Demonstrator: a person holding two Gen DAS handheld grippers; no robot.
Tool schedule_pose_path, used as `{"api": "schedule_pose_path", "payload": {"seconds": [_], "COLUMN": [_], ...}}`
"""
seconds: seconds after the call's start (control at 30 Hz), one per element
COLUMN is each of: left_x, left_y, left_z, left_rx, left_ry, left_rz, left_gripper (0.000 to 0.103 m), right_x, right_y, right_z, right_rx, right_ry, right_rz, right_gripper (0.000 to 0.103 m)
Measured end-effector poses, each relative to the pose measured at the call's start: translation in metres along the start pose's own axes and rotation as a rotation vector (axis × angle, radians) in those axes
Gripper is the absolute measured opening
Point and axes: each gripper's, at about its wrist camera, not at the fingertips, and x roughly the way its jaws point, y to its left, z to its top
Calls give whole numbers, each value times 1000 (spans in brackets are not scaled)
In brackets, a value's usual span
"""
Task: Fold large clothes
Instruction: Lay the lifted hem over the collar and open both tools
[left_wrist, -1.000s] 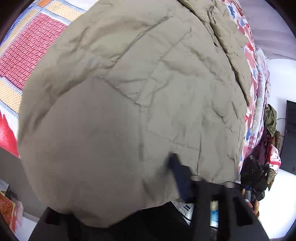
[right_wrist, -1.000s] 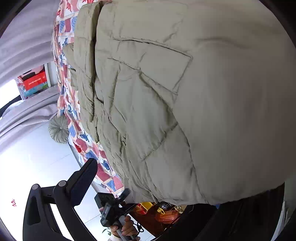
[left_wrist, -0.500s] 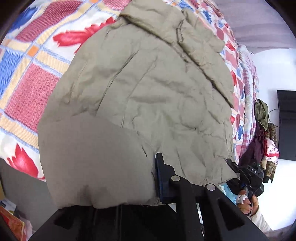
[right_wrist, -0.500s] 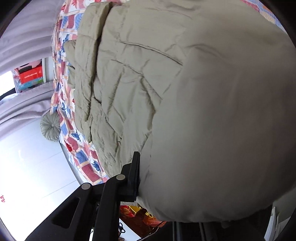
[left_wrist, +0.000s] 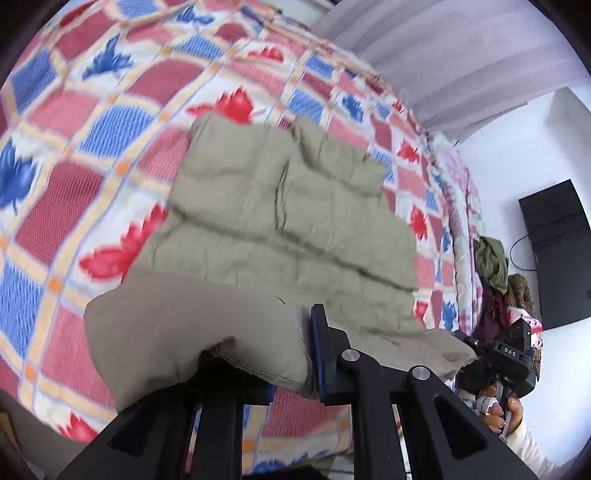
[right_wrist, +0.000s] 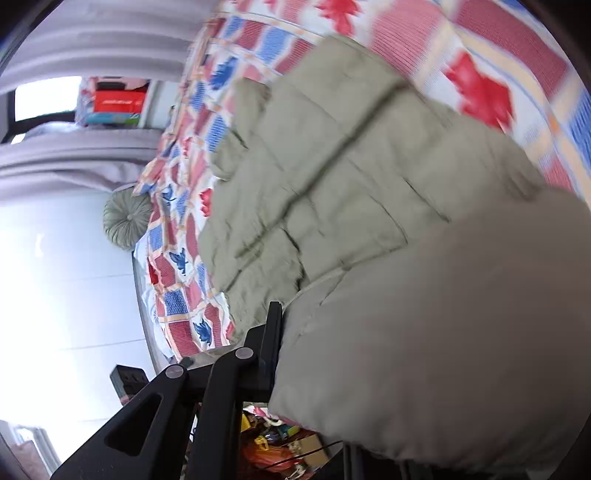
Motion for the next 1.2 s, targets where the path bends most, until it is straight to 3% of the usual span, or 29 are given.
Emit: {"api": "schedule_pose_path", "payload": {"seconds": [0.27, 0.53, 0.7, 0.87, 1.03, 1.2], "left_x": [22, 98, 162, 203, 209, 190], "left_y": [-35, -37, -18, -3, -3, -17], "left_z": [108, 196, 213, 216, 218, 218], "left_rx": [71, 107, 83, 64, 46, 98], "left_ry": [-146, -210, -190, -166, -164, -148], "left_rz": [31, 147, 251, 307, 331, 373], "left_gripper": [17, 17, 17, 17, 17, 18], "right_x": [13, 69, 126, 168, 179, 166], "right_y": [76, 112, 94, 67, 54, 60], "right_z": [89, 179, 216, 224, 230, 232], "right_rx": [-228, -328, -327, -316, -286, -275], "right_ry": [-43, -82, -108, -126, -134, -122], "right_rz": [-30, -142, -222, -293, -285, -261], "right_gripper": [12, 12, 12, 12, 12, 14]}}
